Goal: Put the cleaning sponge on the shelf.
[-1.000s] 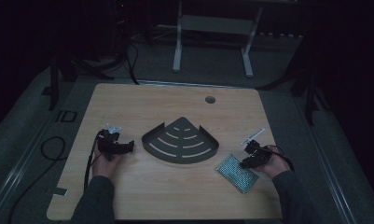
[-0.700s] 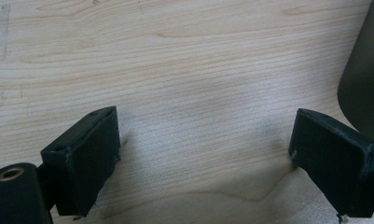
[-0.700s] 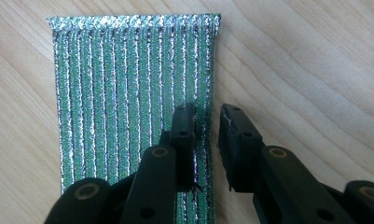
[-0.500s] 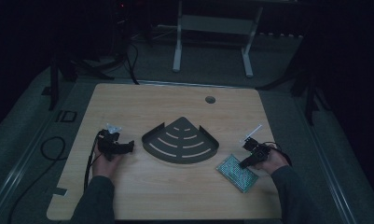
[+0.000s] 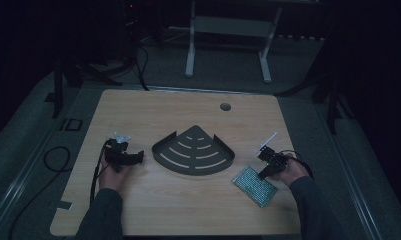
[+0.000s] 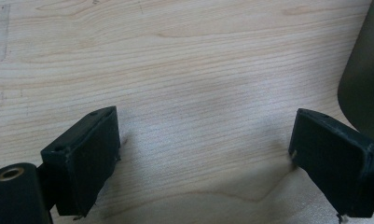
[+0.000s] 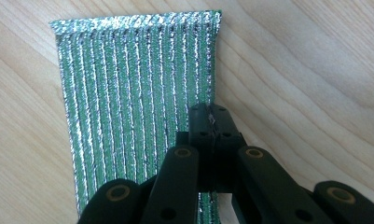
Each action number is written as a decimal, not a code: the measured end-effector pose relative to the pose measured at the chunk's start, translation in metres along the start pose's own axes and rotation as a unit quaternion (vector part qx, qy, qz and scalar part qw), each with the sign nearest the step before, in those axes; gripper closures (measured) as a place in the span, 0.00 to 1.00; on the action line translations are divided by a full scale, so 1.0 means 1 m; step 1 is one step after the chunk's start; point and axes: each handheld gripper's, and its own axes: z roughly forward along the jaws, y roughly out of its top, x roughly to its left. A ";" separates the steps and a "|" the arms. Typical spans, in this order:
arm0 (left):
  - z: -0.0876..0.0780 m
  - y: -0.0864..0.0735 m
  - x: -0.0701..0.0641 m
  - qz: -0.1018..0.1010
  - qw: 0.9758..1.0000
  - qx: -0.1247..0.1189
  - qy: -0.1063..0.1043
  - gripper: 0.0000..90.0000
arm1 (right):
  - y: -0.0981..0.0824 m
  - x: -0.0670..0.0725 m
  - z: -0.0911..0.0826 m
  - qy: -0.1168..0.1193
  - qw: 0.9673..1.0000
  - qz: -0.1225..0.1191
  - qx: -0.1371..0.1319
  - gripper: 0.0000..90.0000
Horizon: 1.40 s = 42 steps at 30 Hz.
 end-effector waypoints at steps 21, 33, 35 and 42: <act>0.000 0.000 0.000 0.000 1.000 0.000 0.000 0.10 | 0.012 0.003 -0.045 -0.030 0.999 -0.007 -0.027 1.00; 0.000 0.000 0.000 -0.001 1.000 -0.001 0.000 0.10 | 0.022 0.003 -0.068 -0.046 0.998 -0.005 -0.046 1.00; 0.000 0.000 0.000 0.000 1.000 -0.001 0.000 0.10 | 0.024 0.003 -0.071 -0.051 0.998 -0.006 -0.049 1.00; 0.000 0.000 0.000 0.000 1.000 -0.001 0.000 0.10 | 0.031 0.006 -0.081 -0.053 0.997 -0.004 -0.061 1.00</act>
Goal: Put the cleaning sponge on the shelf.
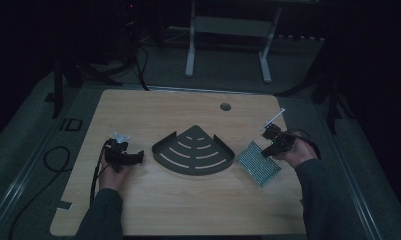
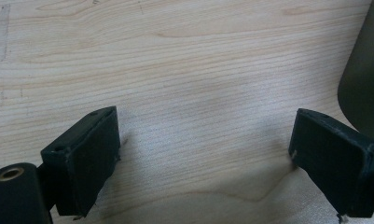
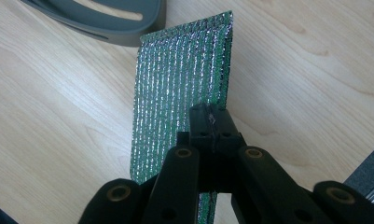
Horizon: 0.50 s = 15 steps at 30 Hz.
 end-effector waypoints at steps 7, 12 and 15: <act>0.000 0.000 0.000 0.000 1.000 0.000 0.000 0.10 | 0.008 0.002 -0.004 -0.001 1.000 -0.006 -0.004 1.00; 0.000 0.000 0.000 0.000 1.000 0.000 0.000 0.10 | 0.016 0.002 -0.009 0.005 1.000 -0.008 -0.015 1.00; 0.000 0.000 0.000 0.000 1.000 0.000 0.000 0.10 | 0.021 0.003 -0.011 0.004 1.000 -0.009 -0.021 1.00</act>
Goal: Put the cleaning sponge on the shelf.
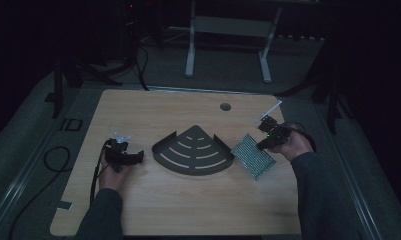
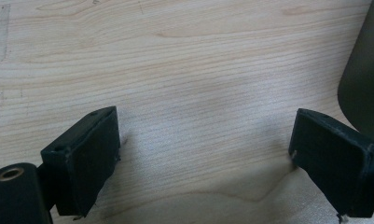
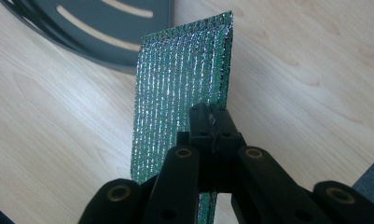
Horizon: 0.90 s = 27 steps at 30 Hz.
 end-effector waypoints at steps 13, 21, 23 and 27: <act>0.000 0.000 0.000 0.000 1.000 0.000 0.000 0.10 | 0.024 0.005 -0.008 0.002 1.000 -0.008 -0.017 1.00; 0.000 0.000 0.000 0.000 1.000 0.000 0.000 0.10 | 0.037 0.007 -0.008 0.003 1.000 -0.005 -0.024 1.00; 0.000 0.000 0.000 0.000 1.000 0.000 0.000 0.10 | 0.040 0.007 -0.009 0.003 1.000 -0.007 -0.027 1.00; 0.000 0.000 0.000 0.000 1.000 0.000 0.000 0.10 | 0.046 0.009 -0.009 0.004 1.000 -0.008 -0.030 1.00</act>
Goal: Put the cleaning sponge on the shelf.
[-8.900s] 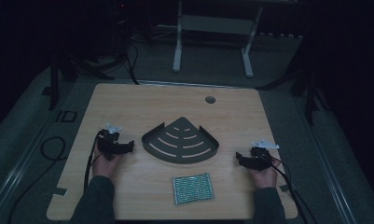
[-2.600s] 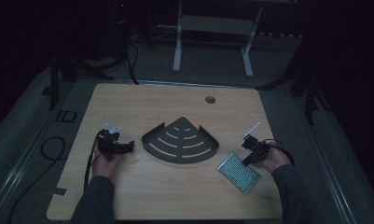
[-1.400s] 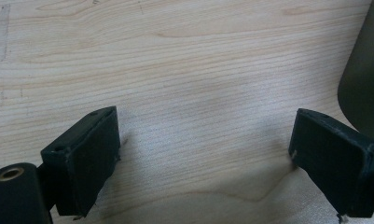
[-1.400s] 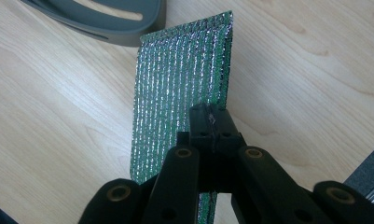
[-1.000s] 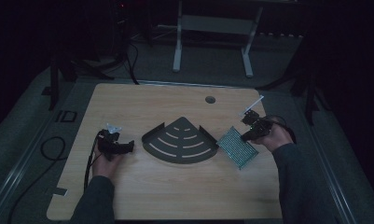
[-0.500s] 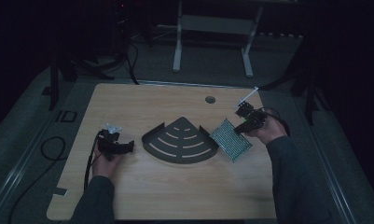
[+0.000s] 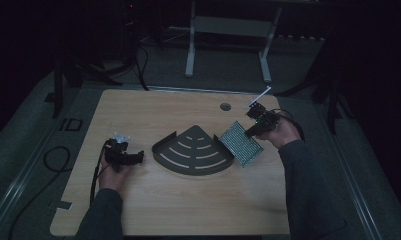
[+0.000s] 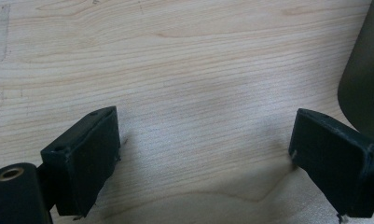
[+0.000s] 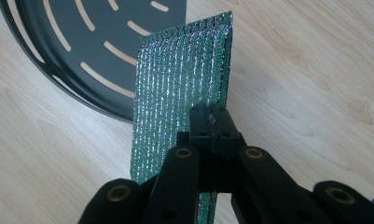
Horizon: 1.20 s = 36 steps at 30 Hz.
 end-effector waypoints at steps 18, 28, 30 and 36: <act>0.000 0.000 0.000 0.000 1.000 0.000 0.000 0.10 | 0.024 0.007 0.003 0.003 1.000 0.005 -0.009 1.00; 0.000 0.000 0.000 0.000 1.000 0.000 0.000 0.10 | 0.033 0.008 0.012 0.001 1.000 0.009 -0.011 1.00; 0.000 0.000 0.000 0.000 1.000 0.000 0.000 0.10 | 0.034 0.009 0.013 0.003 1.000 0.008 -0.011 1.00; 0.000 0.000 0.000 0.000 1.000 0.000 0.000 0.10 | 0.038 0.011 0.018 0.006 1.000 0.008 -0.012 1.00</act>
